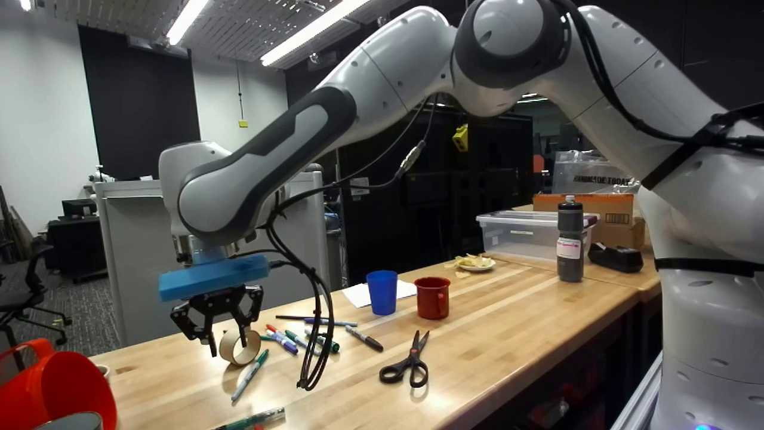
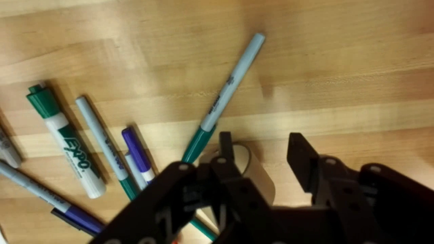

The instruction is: Move the tape and place it in the bag

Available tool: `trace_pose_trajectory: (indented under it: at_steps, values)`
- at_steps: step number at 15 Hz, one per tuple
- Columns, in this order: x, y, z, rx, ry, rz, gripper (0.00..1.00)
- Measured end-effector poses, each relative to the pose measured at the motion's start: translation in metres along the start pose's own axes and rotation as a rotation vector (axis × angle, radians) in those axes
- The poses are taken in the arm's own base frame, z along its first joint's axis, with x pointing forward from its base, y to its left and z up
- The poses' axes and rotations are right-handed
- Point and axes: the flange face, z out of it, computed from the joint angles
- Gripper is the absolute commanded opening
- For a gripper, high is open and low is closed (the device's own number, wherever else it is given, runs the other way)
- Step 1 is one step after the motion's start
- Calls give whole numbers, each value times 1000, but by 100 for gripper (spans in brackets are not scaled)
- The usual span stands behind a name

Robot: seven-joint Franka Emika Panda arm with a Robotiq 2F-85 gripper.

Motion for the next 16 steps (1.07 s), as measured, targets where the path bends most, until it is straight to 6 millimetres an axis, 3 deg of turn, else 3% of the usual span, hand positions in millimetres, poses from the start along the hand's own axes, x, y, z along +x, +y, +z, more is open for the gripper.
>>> trace_pose_trajectory:
  at_steps: [3,7,16]
  values:
    - [-8,1,-26,0,30,-31,98]
    - [-4,16,-49,-29,50,26,100]
    - [26,55,-36,-234,247,363,100]
